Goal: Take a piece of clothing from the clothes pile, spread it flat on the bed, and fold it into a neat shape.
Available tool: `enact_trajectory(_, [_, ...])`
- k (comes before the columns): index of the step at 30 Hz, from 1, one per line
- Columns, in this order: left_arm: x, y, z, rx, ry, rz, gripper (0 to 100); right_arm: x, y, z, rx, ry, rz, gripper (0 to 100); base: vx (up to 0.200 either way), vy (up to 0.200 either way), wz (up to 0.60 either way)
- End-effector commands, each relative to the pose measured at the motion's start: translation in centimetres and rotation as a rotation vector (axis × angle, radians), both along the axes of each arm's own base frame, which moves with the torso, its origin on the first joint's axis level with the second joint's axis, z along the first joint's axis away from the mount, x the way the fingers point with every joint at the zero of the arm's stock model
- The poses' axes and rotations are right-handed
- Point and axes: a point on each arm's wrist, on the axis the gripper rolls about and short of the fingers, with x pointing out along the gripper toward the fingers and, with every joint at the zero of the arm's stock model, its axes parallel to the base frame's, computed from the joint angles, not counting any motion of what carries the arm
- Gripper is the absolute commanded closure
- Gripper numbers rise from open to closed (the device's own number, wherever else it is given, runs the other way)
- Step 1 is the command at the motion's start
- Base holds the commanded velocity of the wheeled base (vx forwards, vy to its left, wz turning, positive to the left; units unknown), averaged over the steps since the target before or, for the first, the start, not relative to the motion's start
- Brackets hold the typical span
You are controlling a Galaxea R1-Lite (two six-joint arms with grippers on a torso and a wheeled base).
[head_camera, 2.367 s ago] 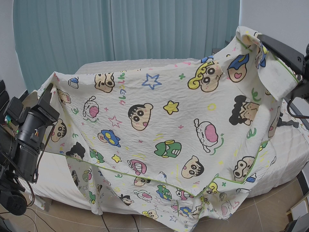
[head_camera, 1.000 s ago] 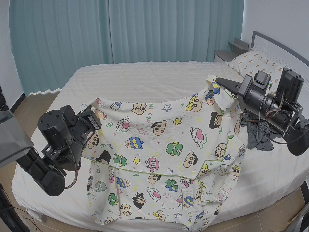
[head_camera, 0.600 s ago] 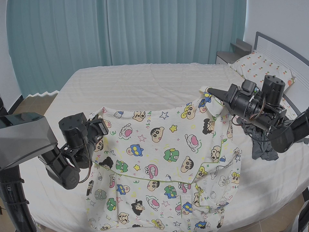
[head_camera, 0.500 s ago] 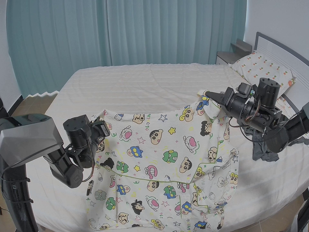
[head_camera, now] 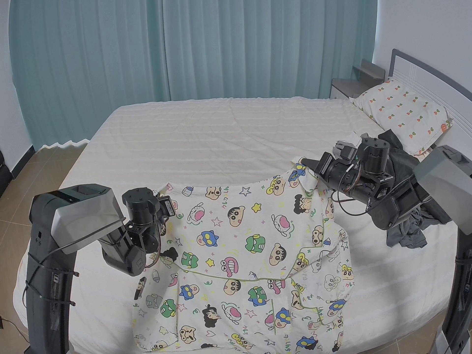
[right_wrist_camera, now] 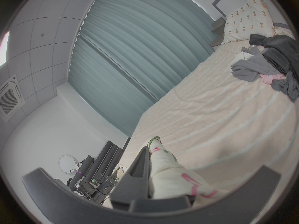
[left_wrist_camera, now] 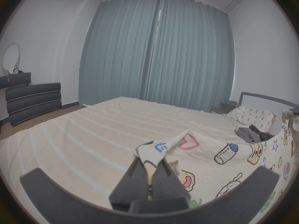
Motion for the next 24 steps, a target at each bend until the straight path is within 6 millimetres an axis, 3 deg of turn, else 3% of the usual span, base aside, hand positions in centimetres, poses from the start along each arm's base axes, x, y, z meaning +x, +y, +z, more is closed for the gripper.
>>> enact_trajectory(1, [1.9, 0.4, -3.2, 0.006, 0.023, 0.021, 100, 2.3, 0.4, -3.6, -0.017, 0.055, -0.005, 100, 0.0, 0.0, 0.0])
enact_trajectory(2, [2.1, 0.5, -3.4, 0.008, 0.031, 0.023, 100, 2.6, 0.4, -3.8, -0.019, 0.063, -0.007, 0, 0.0, 0.0, 0.0])
enact_trajectory(4, [2.6, 0.5, -3.9, 0.011, 0.05, 0.028, 100, 3.2, 0.3, -4.3, -0.028, 0.094, -0.013, 0, 0.0, 0.0, 0.0])
enact_trajectory(5, [3.0, 0.5, -4.0, 0.01, 0.048, 0.029, 0, 3.6, 0.3, -4.5, -0.027, 0.099, -0.016, 0, 0.0, 0.0, 0.0])
enact_trajectory(9, [4.6, 0.9, -4.4, 0.002, 0.011, 0.051, 0, 5.0, -0.1, -5.9, -0.026, 0.099, -0.054, 0, 0.0, 0.0, 0.0])
enact_trajectory(16, [5.3, 2.2, -4.0, -0.003, -0.012, 0.094, 0, 6.7, -1.0, -6.7, 0.012, 0.1, -0.172, 0, 0.0, 0.0, 0.0])
enact_trajectory(23, [4.6, 2.4, -2.6, -0.023, -0.019, 0.108, 0, 6.7, -1.5, -6.4, 0.035, 0.14, -0.197, 0, 0.0, 0.0, 0.0])
enact_trajectory(24, [3.1, 2.4, -1.5, -0.06, 0.0, 0.11, 0, 5.6, -2.4, -5.5, 0.031, 0.166, -0.212, 0, 0.0, 0.0, 0.0])
